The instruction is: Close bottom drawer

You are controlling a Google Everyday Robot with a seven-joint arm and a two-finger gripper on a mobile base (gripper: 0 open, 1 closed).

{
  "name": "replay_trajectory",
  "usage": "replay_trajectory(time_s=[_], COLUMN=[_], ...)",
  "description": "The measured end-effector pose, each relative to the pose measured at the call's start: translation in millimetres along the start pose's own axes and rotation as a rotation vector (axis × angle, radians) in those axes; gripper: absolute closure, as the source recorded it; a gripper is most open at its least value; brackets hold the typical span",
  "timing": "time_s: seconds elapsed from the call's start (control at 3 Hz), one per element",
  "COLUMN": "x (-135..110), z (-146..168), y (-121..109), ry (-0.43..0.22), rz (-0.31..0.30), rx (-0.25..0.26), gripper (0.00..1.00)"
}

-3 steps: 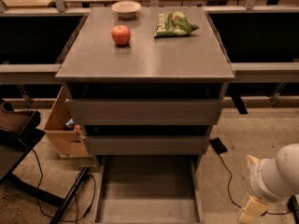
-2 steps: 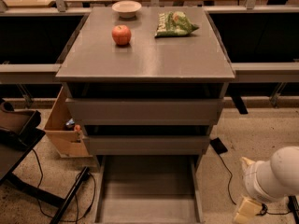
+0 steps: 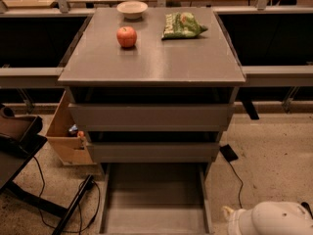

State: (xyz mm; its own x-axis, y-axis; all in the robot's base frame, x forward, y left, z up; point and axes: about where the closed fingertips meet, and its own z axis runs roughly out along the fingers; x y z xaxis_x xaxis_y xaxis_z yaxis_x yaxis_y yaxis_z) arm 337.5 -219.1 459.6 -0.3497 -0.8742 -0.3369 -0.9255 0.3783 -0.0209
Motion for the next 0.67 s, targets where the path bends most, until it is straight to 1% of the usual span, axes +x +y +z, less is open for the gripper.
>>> replay_trajectory(time_s=[0.33, 0.67], x=[15.4, 29.1], z=[72.5, 134.1], y=[33.5, 52.2], ry=[-0.064, -0.109], rz=[0.027, 0.049], rx=[-0.043, -0.071], gripper=[0.40, 0.63])
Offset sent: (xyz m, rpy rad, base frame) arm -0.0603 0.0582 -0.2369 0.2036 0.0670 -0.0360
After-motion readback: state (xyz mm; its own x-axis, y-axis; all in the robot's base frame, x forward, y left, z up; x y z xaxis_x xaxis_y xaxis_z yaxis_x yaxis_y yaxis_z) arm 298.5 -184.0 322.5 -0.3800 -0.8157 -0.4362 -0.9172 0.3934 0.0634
